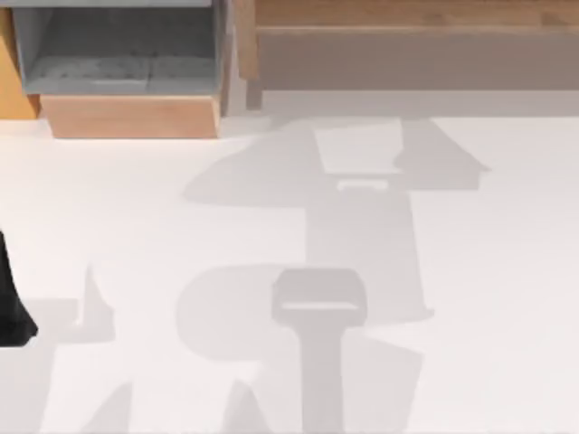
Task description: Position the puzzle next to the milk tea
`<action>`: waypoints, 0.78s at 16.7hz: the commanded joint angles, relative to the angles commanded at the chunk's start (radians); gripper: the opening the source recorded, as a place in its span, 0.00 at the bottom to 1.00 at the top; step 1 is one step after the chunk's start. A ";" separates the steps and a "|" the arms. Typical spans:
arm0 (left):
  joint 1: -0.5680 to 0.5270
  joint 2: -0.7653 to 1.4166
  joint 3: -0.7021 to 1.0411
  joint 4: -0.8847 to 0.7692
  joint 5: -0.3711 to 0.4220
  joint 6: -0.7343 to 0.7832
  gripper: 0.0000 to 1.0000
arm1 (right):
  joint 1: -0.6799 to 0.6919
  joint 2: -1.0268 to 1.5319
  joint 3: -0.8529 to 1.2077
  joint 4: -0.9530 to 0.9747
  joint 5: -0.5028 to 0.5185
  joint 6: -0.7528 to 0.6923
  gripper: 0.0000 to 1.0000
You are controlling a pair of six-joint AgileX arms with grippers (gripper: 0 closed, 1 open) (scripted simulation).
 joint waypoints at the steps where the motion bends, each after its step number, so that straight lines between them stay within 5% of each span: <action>1: 0.000 0.000 0.000 0.000 0.000 0.000 1.00 | 0.005 -0.003 -0.005 -0.001 0.002 0.000 1.00; 13: 0.000 0.000 0.000 0.000 0.000 0.000 1.00 | 0.040 0.203 0.269 -0.058 0.043 0.000 1.00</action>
